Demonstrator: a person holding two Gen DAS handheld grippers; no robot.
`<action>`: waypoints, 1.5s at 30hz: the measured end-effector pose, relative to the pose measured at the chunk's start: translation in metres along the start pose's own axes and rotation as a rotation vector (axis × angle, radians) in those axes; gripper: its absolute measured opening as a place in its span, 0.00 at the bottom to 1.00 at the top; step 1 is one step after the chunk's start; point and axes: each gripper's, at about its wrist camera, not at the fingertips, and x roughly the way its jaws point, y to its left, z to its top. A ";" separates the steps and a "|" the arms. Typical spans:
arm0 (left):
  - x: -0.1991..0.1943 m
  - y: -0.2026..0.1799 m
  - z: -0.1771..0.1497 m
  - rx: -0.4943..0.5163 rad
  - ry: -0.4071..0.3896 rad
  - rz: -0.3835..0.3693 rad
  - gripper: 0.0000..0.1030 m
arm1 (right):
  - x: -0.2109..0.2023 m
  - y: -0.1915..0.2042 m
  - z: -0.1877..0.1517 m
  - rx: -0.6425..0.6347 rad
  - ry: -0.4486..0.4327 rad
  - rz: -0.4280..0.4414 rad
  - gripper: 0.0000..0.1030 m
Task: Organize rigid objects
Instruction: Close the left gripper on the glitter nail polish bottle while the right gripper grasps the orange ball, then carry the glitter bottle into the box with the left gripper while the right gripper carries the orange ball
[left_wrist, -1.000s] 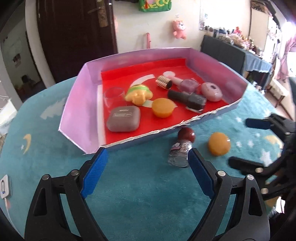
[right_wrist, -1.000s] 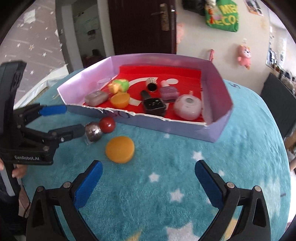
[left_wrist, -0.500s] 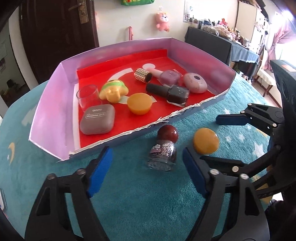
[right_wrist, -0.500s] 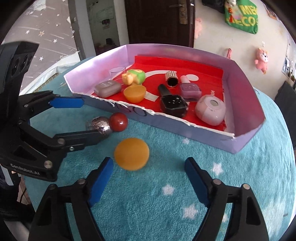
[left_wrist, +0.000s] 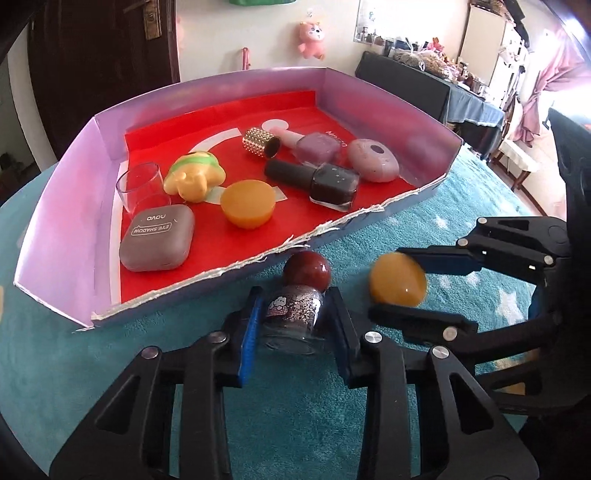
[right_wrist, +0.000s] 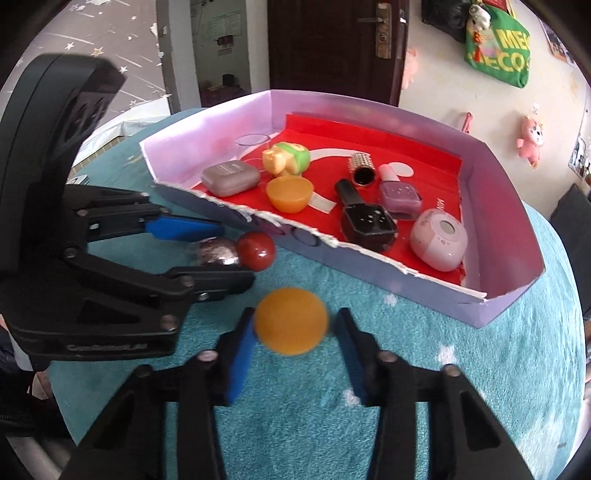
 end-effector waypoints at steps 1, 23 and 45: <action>-0.001 0.000 -0.001 0.000 -0.002 0.004 0.31 | -0.001 0.000 0.000 0.000 -0.004 0.001 0.39; -0.027 -0.012 -0.010 -0.025 -0.061 -0.006 0.30 | -0.032 -0.016 -0.013 0.150 -0.065 -0.042 0.39; -0.034 0.022 0.113 0.022 -0.124 0.019 0.29 | -0.039 -0.065 0.079 0.145 -0.123 -0.091 0.39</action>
